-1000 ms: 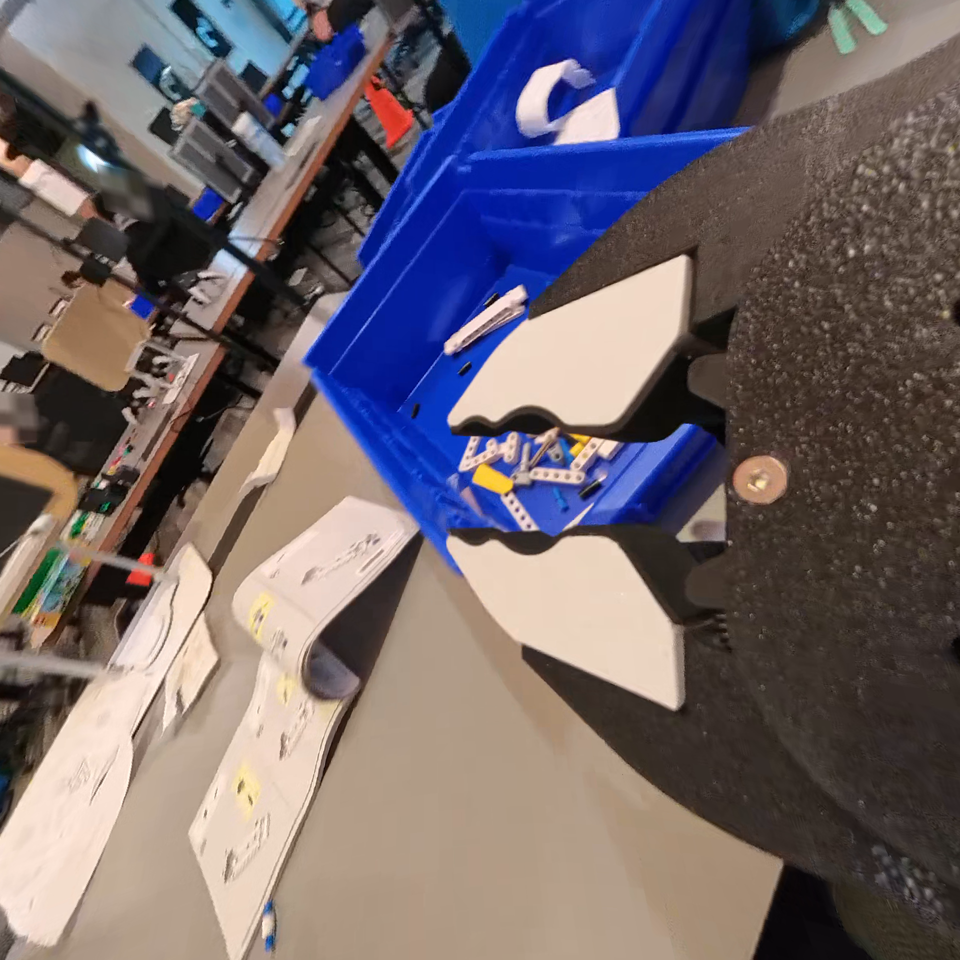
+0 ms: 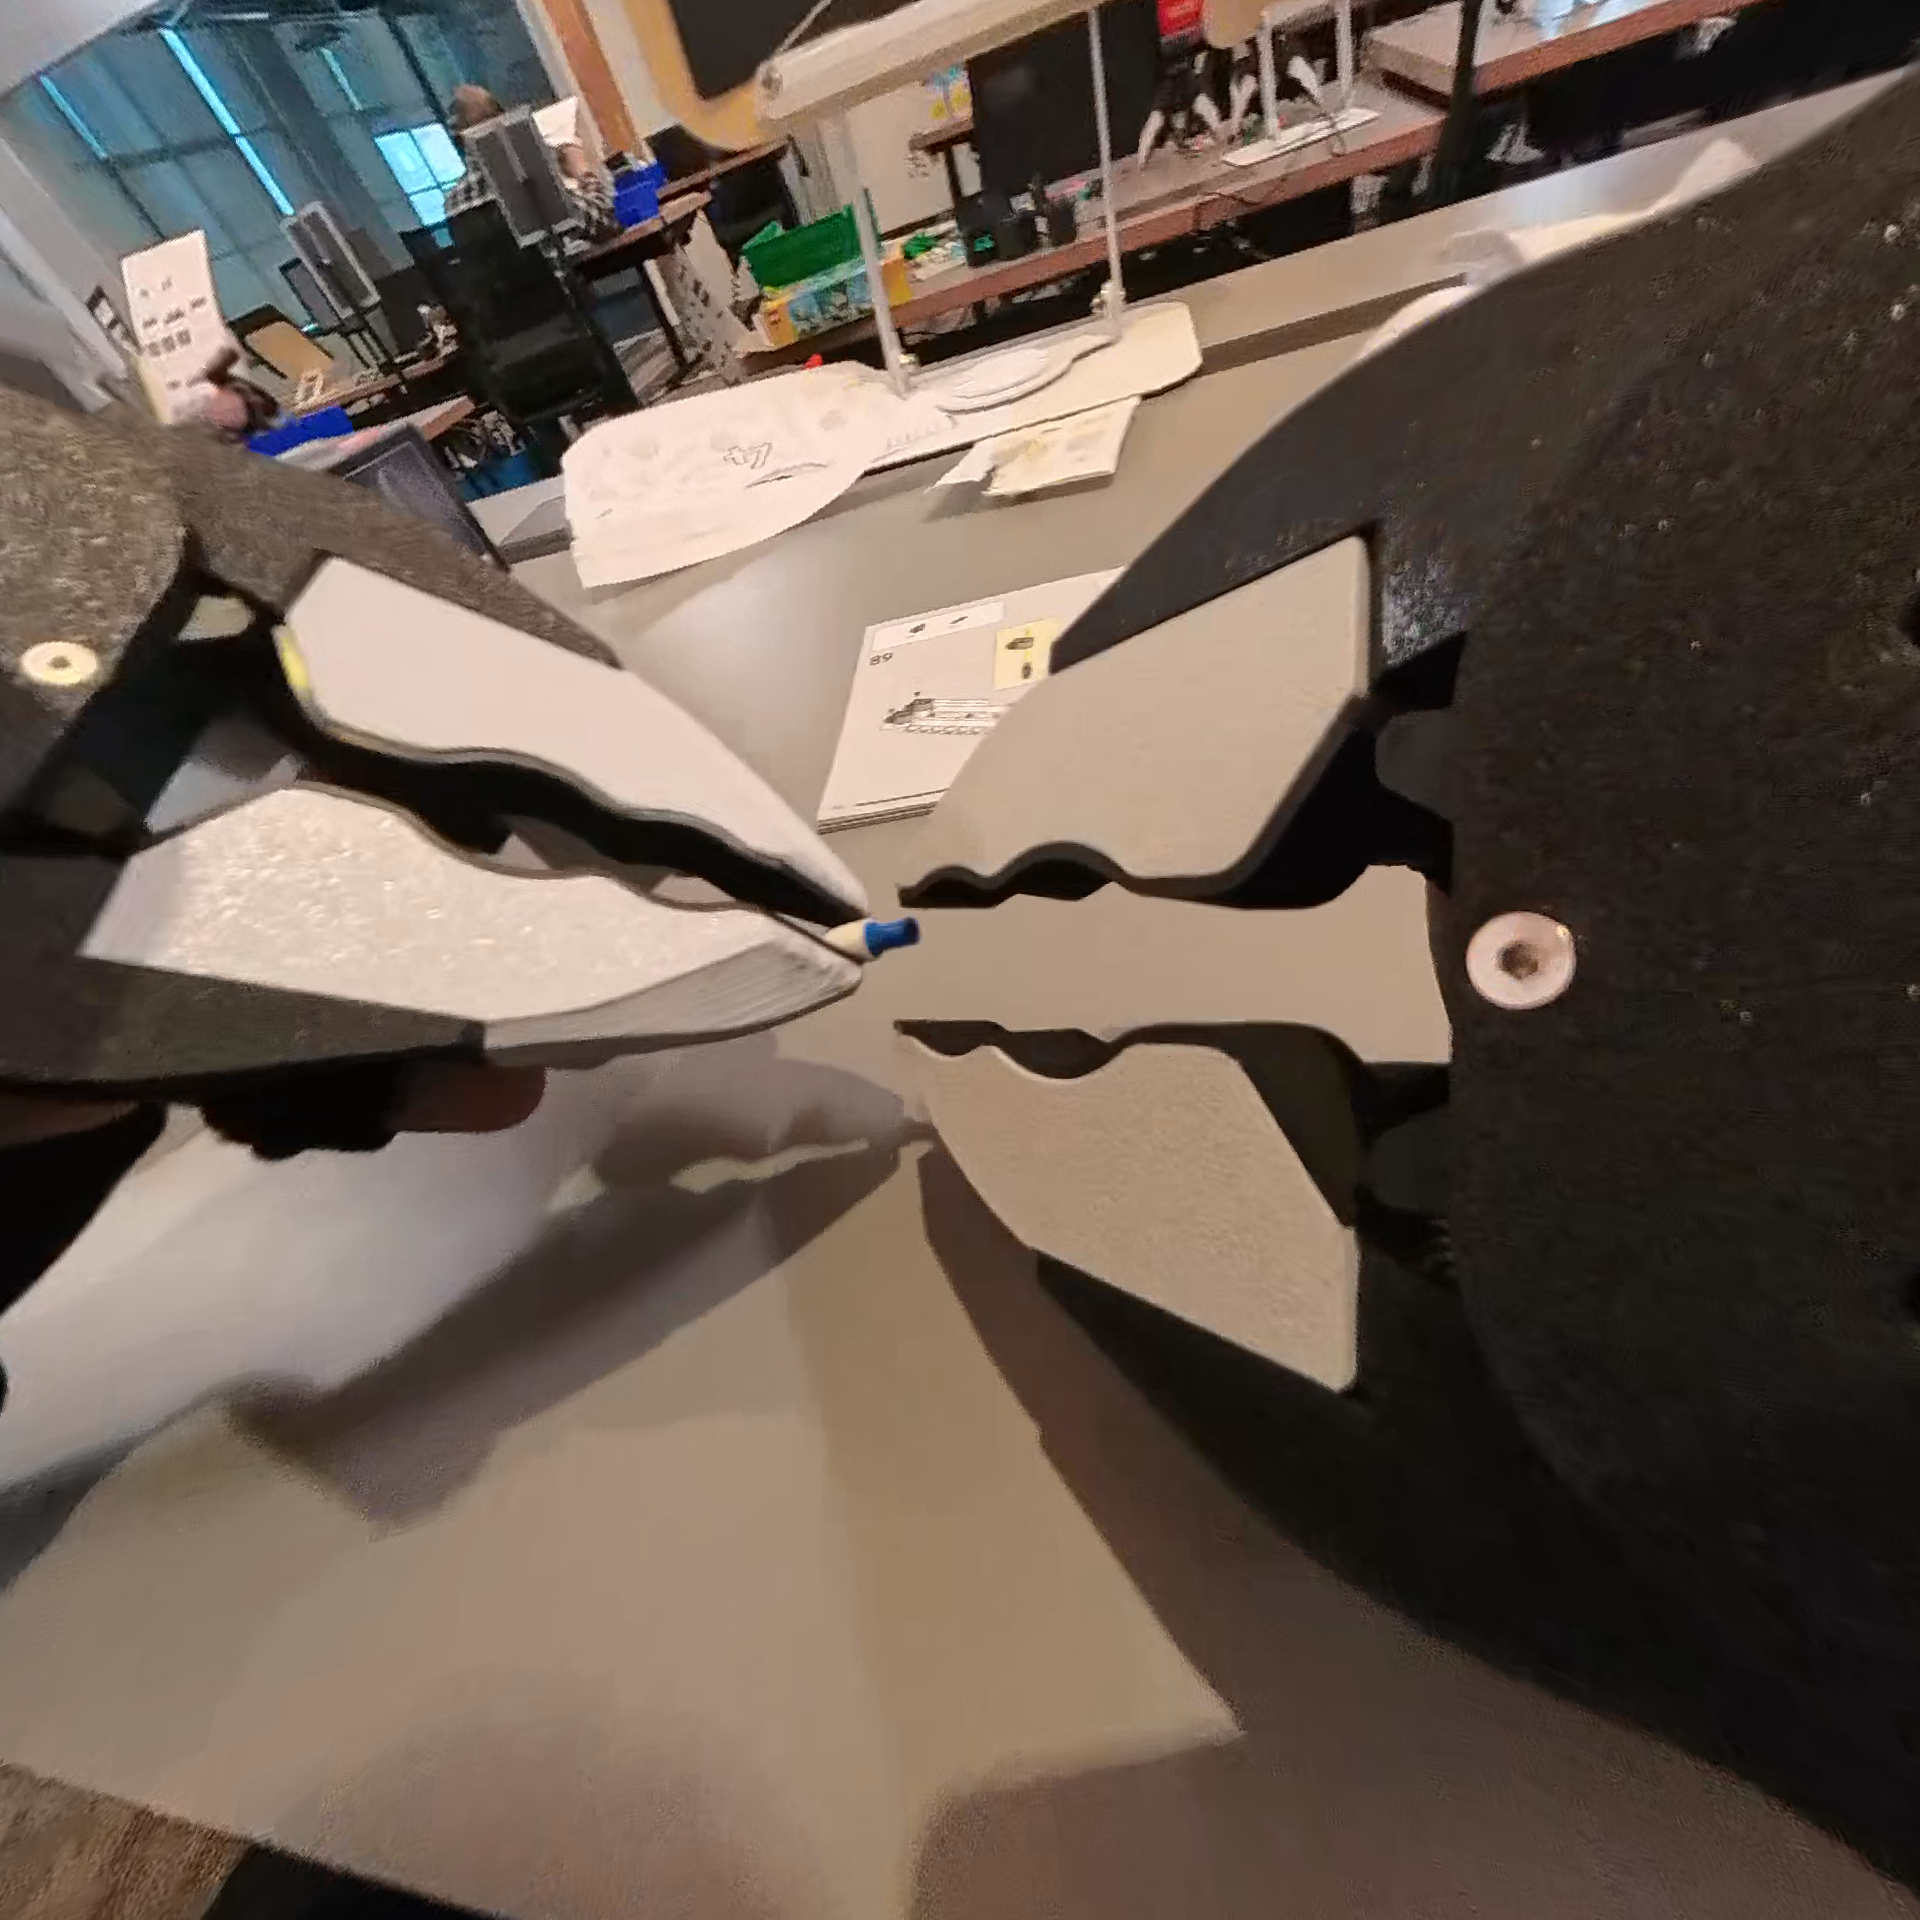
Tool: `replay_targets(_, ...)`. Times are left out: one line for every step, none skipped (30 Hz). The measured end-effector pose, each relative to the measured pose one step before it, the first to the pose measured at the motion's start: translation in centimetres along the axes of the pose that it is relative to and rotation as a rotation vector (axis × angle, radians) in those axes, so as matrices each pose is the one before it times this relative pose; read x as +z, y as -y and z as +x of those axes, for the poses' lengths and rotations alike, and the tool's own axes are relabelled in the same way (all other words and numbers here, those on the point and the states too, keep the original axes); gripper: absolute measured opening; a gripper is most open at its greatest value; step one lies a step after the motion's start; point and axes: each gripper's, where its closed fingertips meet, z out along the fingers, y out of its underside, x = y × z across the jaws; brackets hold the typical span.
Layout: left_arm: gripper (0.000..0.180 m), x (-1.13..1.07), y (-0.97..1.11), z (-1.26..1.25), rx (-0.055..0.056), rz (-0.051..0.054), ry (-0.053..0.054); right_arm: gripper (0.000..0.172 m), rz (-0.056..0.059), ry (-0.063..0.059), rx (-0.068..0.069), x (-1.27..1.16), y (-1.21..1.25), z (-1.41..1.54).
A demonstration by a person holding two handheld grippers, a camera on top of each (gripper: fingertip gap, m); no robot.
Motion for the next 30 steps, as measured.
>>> replay_targets(0.009, -0.001, -0.134, 0.096, 0.0136, -0.015, 0.0004, 0.019, 0.0136, 0.0064, -0.0073, 0.121, 0.331, -0.182)
replay_targets(0.009, -0.007, -0.068, 0.14, 0.015, -0.0082, -0.0019, 0.019, 0.0094, 0.0049, -0.0033, 0.126, 0.268, -0.127)
replay_targets(0.009, 0.013, -0.094, 0.102, 0.0099, -0.0101, -0.0008, 0.019, -0.0027, 0.0, -0.0056, 0.135, 0.091, -0.039)
replay_targets(0.009, 0.012, -0.19, 0.044, 0.0109, -0.016, 0.0018, 0.018, -0.0131, -0.0045, -0.0107, 0.155, -0.103, 0.044)
replay_targets(0.009, -0.003, -0.108, 0.086, 0.0131, -0.0084, -0.0017, 0.015, -0.0148, -0.004, -0.0109, 0.157, -0.154, 0.036)
replay_targets(0.009, -0.035, -0.036, 0.042, 0.0061, -0.0025, -0.0012, 0.01, -0.0067, -0.0013, -0.0063, 0.125, -0.069, 0.015)
replay_targets(0.009, -0.021, -0.06, 0.01, 0.0034, -0.0035, -0.0007, 0.006, 0.0022, 0.0023, -0.0025, 0.071, 0.038, -0.042)
replay_targets(0.009, -0.036, -0.087, 0.003, 0.0032, -0.0046, -0.001, 0.006, 0.0018, 0.0015, -0.0018, 0.067, 0.046, -0.019)
replay_targets(0.009, -0.026, -0.058, -0.018, 0.0007, -0.0032, 0.0013, 0.006, -0.0017, -0.0002, -0.0023, 0.05, 0.003, -0.004)
replay_targets(0.009, -0.008, -0.053, 0.004, 0.0008, -0.0041, 0.0007, 0.006, -0.0041, 0.0009, -0.0042, 0.052, 0.006, -0.038)
replay_targets(0.009, 0.013, -0.045, 0.037, 0.0032, -0.0056, 0.0014, 0.006, -0.007, 0.0011, -0.0081, 0.054, -0.023, -0.047)
replay_targets(0.009, 0.043, -0.103, 0.023, 0.0064, -0.0097, 0.0046, 0.005, -0.0101, 0.001, -0.0102, 0.088, -0.065, -0.061)
replay_targets(0.009, 0.075, -0.113, 0.023, 0.0073, -0.0111, 0.0053, 0.005, -0.0113, 0.003, -0.0094, 0.123, -0.099, -0.102)
replay_targets(0.009, 0.115, -0.166, 0.091, 0.008, -0.0135, 0.0004, 0.004, -0.0094, 0.0078, -0.0141, 0.104, -0.083, -0.188)
replay_targets(0.009, 0.129, -0.14, 0.227, 0.011, -0.0094, -0.0062, 0.004, -0.0053, 0.0111, -0.0233, 0.054, -0.062, -0.253)
replay_targets(0.009, 0.104, -0.058, 0.107, 0.0103, -0.0037, 0.0034, 0.004, -0.0061, -0.0022, -0.0155, 0.039, -0.097, -0.047)
replay_targets(0.009, 0.018, -0.023, -0.254, -0.0022, 0.0006, 0.0251, 0.004, -0.003, -0.015, -0.0007, 0.011, -0.108, 0.174)
replay_targets(0.009, -0.079, 0.061, -0.077, -0.0064, 0.0118, 0.0087, 0.004, 0.0098, -0.0089, 0.0066, -0.063, 0.017, 0.095)
replay_targets(0.009, -0.141, 0.132, 0.073, 0.0016, 0.0218, 0.0, 0.004, 0.0176, -0.003, 0.0102, -0.129, 0.115, 0.031)
replay_targets(0.009, -0.144, 0.157, 0.013, 0.0016, 0.0247, 0.0069, 0.004, 0.0159, -0.0035, 0.0096, -0.133, 0.112, 0.01)
replay_targets(0.009, -0.07, 0.076, 0.2, 0.0017, 0.0176, -0.0035, 0.004, 0.0139, 0.0088, 0.0055, -0.099, 0.103, -0.196)
replay_targets(0.009, 0.02, -0.055, 0.453, 0.0032, 0.0042, -0.0182, 0.004, 0.0115, 0.0174, 0.0044, -0.038, 0.084, -0.386)
replay_targets(0.009, 0.02, -0.065, 0.215, 0.0114, 0.0016, 0.0017, 0.004, 0.0064, 0.0034, 0.0078, -0.007, -0.001, -0.198)
replay_targets(0.009, -0.028, -0.04, 0.063, 0.0169, 0.0036, 0.0136, 0.004, -0.0014, -0.0007, 0.0066, -0.039, -0.127, -0.1)
replay_targets(0.009, -0.085, -0.485, 0.025, 0.0118, -0.0205, 0.0085, 0.003, -0.0169, 0.0029, 0.0027, -0.118, -0.51, -0.073)
replay_targets(0.009, -0.263, -1.178, -0.249, 0.0021, -0.0503, 0.0117, 0.004, -0.0335, -0.0078, 0.0056, -0.251, -1.056, 0.151)
replay_targets(0.008, -0.52, -1.221, -0.546, -0.008, -0.0244, 0.026, 0.003, -0.0228, -0.0087, 0.0215, -0.395, -1.168, 0.226)
replay_targets(0.008, -0.718, -0.411, -0.344, -0.0559, 0.0336, 0.0021, 0.003, -0.0091, 0.0022, 0.0392, -0.467, -0.933, 0.149)
replay_targets(0.008, -0.653, 0.093, -0.247, -0.0632, 0.0424, -0.0086, 0.003, -0.0016, 0.0002, 0.0319, -0.509, -0.508, 0.128)
replay_targets(0.008, -0.36, 0.244, -0.311, -0.0186, 0.0212, 0.0083, 0.003, 0.009, -0.0075, 0.0164, -0.53, 0.002, 0.117)
